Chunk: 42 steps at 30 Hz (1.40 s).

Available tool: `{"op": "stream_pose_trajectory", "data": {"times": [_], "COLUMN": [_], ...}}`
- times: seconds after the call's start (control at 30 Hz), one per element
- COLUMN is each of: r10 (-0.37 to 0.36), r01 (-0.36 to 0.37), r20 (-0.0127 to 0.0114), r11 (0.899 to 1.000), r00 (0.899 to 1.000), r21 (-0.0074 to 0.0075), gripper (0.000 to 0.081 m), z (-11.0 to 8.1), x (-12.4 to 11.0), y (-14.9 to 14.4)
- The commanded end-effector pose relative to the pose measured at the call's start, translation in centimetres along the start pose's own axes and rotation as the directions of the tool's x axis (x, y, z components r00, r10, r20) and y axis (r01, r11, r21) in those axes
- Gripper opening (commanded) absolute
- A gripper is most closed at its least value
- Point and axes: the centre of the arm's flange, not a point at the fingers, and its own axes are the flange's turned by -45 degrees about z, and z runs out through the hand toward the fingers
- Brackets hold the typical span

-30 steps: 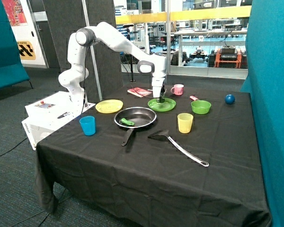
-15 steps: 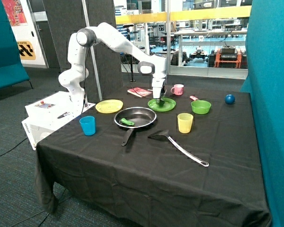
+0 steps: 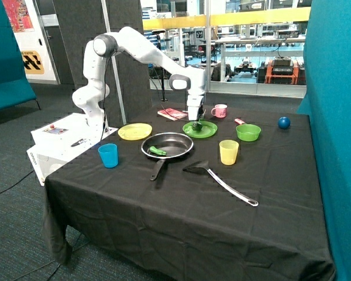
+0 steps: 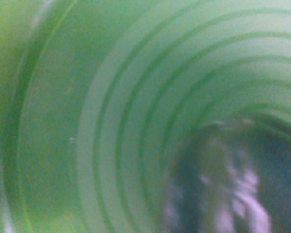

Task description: Serve the vegetables in different plates

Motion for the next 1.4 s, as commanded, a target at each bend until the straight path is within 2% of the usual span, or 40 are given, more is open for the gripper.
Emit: {"op": "stream_pose_trajectory", "data": {"times": [0.0, 0.2, 0.37, 0.53, 0.57, 0.63, 0.77, 0.97, 1.37], "r10": [0.032, 0.077, 0.171, 0.253, 0.294, 0.331, 0.364, 0.371, 0.329], "r01": [-0.032, -0.077, -0.171, -0.253, -0.294, -0.331, -0.364, -0.371, -0.329], "r20": [0.002, 0.0022, 0.0027, 0.0031, 0.0033, 0.0035, 0.0036, 0.0037, 0.0035], "r11": [0.999, 0.997, 0.985, 0.968, 0.956, 0.944, 0.931, 0.929, 0.944], "r00": [0.999, 0.997, 0.985, 0.968, 0.956, 0.944, 0.931, 0.929, 0.944], "r21": [0.0053, 0.0052, 0.005, 0.0047, 0.0046, 0.0045, 0.0043, 0.0043, 0.0045], "gripper": [0.072, 0.0668, 0.0664, 0.0666, 0.0663, 0.0656, 0.0643, 0.062, 0.0526], "z": [-3.2, -5.4, -5.9, -6.1, -6.1, -6.1, -5.9, -5.3, -4.0], "x": [-0.9, -2.6, -4.1, -5.7, -6.3, -7.5, -9.7, -10.8, -10.2], "y": [1.6, 2.8, 4.1, 5.8, 6.6, 8.1, 11.1, 13.7, 16.0]}}
